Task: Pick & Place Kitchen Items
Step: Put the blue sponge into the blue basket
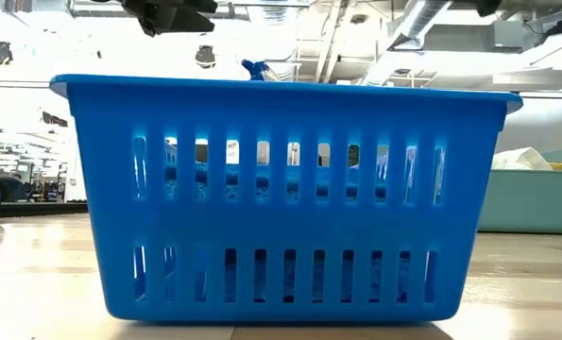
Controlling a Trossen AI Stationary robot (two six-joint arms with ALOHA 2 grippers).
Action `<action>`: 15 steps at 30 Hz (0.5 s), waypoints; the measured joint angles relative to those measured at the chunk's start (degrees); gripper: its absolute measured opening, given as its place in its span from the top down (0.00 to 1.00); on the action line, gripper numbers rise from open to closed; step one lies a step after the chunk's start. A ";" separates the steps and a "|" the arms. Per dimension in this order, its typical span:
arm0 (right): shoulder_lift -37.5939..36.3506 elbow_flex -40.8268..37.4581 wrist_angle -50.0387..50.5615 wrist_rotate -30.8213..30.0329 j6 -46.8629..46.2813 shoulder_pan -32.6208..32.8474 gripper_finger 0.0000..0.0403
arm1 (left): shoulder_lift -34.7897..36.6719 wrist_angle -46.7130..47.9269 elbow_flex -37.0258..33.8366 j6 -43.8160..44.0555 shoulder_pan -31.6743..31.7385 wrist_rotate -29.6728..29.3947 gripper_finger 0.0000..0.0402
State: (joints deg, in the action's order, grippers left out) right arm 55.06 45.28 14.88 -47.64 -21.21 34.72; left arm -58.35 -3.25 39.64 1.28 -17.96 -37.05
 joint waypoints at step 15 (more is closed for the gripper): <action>0.40 0.00 -7.83 -0.02 7.71 4.27 0.38 | -6.02 1.89 0.00 -15.90 -0.41 8.97 0.32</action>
State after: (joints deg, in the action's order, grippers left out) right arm 55.46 45.28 7.05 -47.66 -13.50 38.98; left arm -64.37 -1.36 39.64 -14.62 -18.36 -28.08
